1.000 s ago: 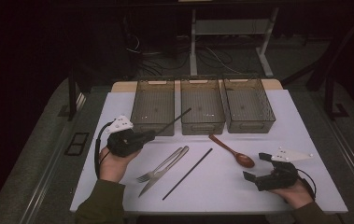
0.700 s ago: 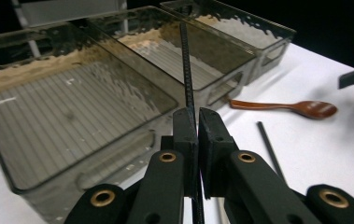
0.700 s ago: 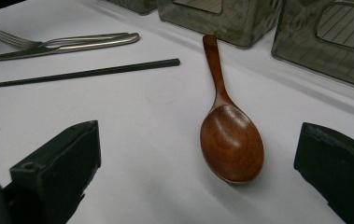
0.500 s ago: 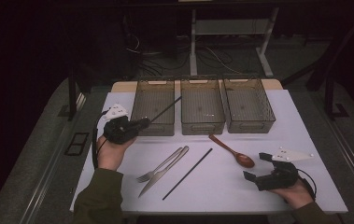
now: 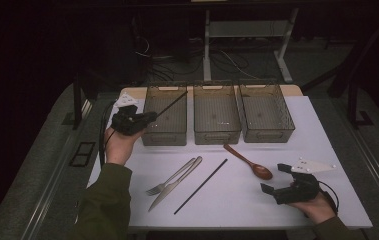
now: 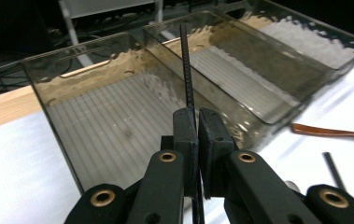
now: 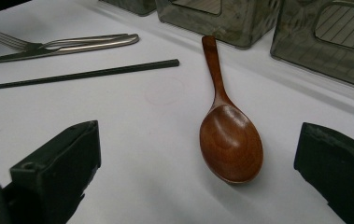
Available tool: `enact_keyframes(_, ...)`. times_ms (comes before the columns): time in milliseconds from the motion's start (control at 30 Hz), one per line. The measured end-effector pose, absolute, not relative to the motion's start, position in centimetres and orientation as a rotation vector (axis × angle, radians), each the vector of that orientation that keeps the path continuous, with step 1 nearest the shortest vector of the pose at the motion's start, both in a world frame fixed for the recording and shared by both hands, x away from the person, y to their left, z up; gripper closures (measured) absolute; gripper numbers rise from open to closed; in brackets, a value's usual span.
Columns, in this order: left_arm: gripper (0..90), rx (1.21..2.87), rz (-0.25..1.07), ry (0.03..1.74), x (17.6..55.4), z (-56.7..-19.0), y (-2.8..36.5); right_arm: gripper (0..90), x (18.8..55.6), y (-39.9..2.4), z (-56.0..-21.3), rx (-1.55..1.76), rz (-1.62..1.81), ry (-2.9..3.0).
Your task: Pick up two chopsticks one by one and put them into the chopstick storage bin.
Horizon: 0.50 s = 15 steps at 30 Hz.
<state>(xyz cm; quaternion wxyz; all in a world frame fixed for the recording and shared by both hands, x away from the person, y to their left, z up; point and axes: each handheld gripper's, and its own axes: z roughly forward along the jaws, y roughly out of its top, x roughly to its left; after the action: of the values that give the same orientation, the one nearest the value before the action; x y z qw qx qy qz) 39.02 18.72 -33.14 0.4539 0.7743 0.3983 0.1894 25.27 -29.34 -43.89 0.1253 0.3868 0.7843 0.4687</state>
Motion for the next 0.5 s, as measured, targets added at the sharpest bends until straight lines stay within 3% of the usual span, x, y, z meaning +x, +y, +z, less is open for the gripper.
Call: enact_keyframes(500, 86.1, 1.971, 0.482, 1.182, 44.8, -35.4, 17.9, 0.8, 25.2, -29.4, -43.8, 1.124, 1.375, 2.281)
